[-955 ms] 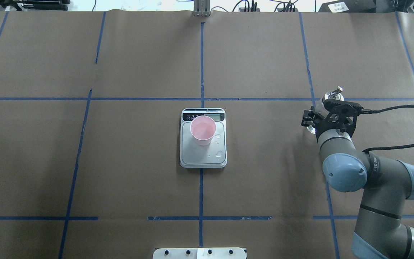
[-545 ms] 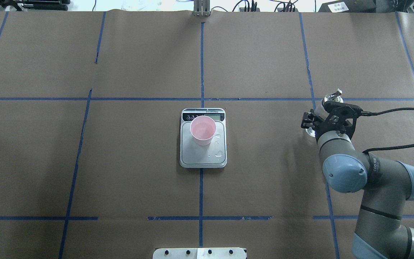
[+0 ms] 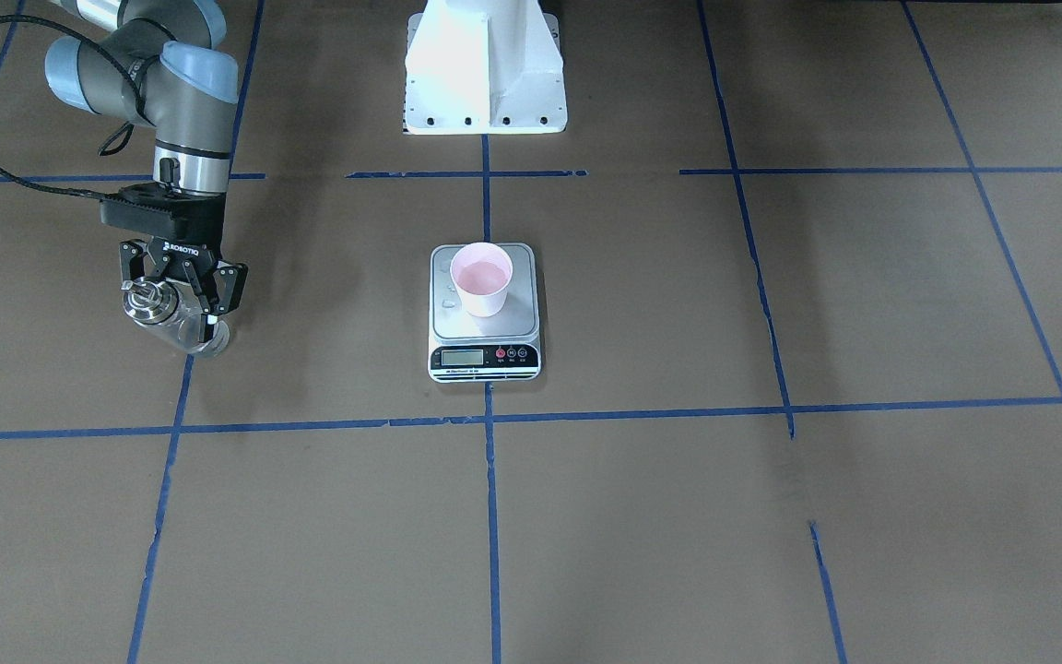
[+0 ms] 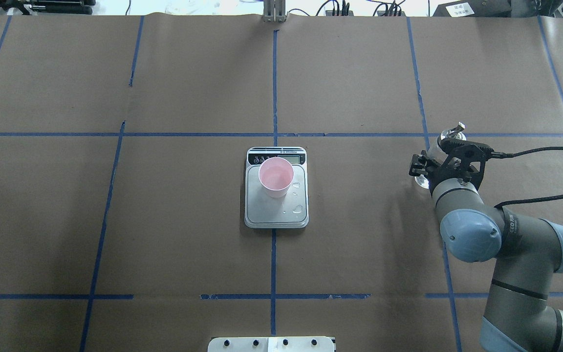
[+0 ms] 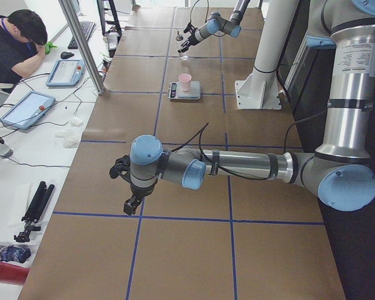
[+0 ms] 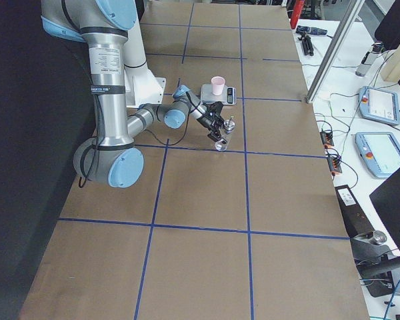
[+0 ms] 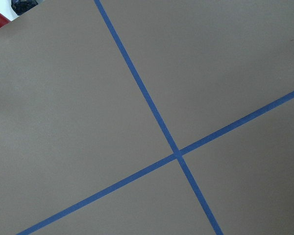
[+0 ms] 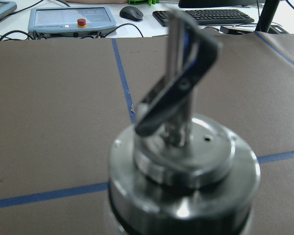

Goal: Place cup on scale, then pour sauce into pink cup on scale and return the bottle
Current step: 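Lower the bottle onto the table with the right gripper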

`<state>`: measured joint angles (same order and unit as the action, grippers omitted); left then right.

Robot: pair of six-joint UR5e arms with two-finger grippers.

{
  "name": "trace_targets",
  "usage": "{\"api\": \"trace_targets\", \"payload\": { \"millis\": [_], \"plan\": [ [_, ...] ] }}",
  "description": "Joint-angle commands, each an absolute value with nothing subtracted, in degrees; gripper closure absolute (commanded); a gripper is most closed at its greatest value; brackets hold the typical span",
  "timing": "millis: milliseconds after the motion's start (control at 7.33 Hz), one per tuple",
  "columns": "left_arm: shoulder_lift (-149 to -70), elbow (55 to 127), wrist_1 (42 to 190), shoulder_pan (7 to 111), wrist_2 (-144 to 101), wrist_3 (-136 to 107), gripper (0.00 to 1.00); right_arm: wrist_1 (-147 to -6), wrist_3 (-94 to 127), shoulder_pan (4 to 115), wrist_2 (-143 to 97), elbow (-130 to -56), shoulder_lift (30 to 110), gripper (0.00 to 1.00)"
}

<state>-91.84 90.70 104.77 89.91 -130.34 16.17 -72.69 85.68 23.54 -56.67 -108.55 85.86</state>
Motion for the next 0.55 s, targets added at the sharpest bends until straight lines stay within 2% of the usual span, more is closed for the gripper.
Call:
{"api": "trace_targets", "payload": {
  "millis": [0,136,273,409],
  "plan": [
    [-91.85,90.70,104.77,89.91,-130.25,16.17,0.00,-72.69,85.61,23.55,-56.69,-108.72,86.31,0.95],
    [-91.76,90.70,104.77,89.91,-130.34,16.17,0.00,-72.69,85.61,23.55,-56.69,-108.72,86.48,0.91],
    [-91.76,90.70,104.77,89.91,-130.34,16.17,0.00,-72.69,85.69,23.55,-56.69,-108.72,86.48,0.82],
    [-91.76,90.70,104.77,89.91,-130.34,16.17,0.00,-72.69,85.69,23.55,-56.60,-108.81,86.48,0.66]
  ]
}}
